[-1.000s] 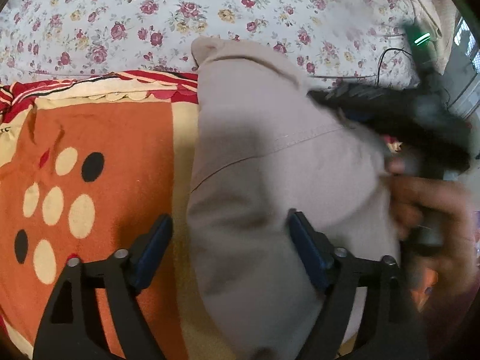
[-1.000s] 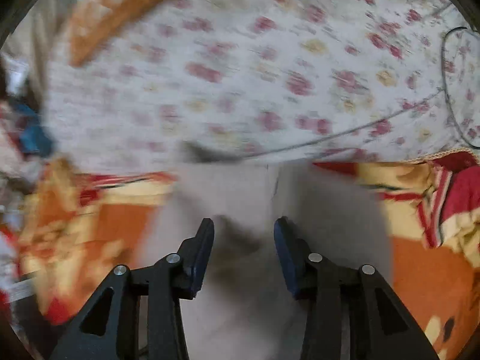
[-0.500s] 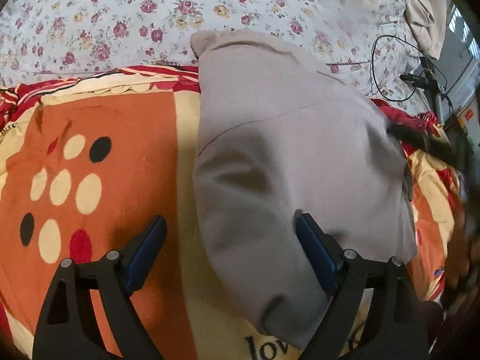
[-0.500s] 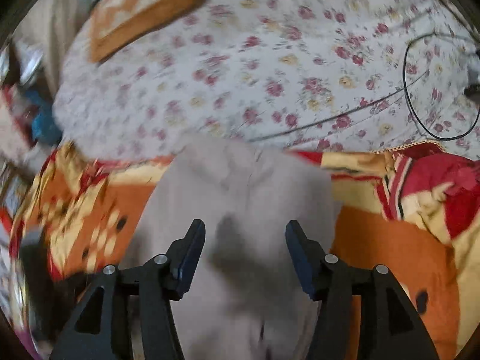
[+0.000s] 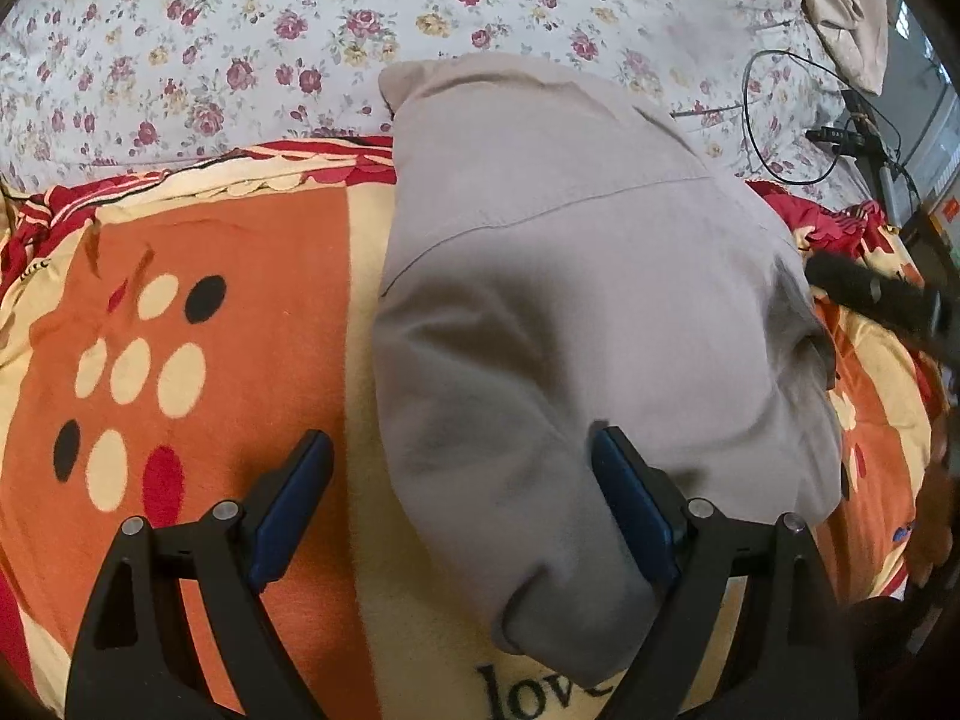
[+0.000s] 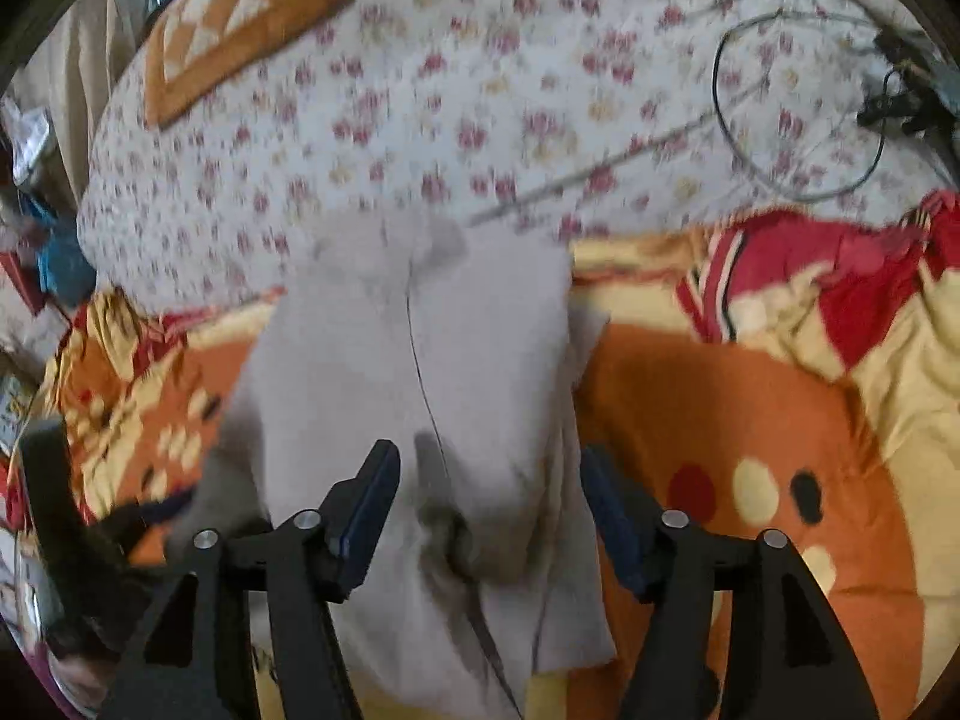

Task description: Fold large clothes

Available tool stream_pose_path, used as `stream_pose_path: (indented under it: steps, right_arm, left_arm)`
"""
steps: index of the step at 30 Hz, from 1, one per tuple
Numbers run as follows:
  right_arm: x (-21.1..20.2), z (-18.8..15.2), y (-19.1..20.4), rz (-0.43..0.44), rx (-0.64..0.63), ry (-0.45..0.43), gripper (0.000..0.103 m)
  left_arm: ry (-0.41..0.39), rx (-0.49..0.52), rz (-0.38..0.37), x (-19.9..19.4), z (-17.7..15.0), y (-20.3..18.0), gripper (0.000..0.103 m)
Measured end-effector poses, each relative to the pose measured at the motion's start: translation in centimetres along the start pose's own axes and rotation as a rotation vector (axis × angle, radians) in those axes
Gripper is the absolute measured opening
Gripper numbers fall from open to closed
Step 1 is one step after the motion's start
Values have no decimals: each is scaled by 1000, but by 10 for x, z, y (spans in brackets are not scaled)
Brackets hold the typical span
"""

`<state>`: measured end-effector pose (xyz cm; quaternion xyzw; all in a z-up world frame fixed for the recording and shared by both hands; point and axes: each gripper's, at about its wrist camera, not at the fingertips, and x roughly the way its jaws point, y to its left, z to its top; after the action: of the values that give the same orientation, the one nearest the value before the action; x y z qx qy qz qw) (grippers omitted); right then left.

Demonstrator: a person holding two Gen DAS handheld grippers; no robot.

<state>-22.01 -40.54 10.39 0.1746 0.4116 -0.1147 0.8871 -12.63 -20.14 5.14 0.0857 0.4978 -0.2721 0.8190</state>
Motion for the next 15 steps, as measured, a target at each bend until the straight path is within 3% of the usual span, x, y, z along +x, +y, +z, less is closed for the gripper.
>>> stream_pose_path:
  steps: [5,8,10,12,15]
  right_arm:
    - [22,13,19,37,-44,-19,64]
    - [47,15,15,-25,-52,4,62]
    - [65,11,4,-23,-23,34,65]
    - [73,7,-12,4,44,42,74]
    - [68,6,-24,45,104,55,74]
  left_arm:
    - [6,7,1,2,1,-2,89]
    - [10,10,1,4,2,-3,89]
    - [10,11,1,4,2,-4,89]
    - [10,16,6,5,1,-6,89]
    - [13,17,11,5,1,-8,89]
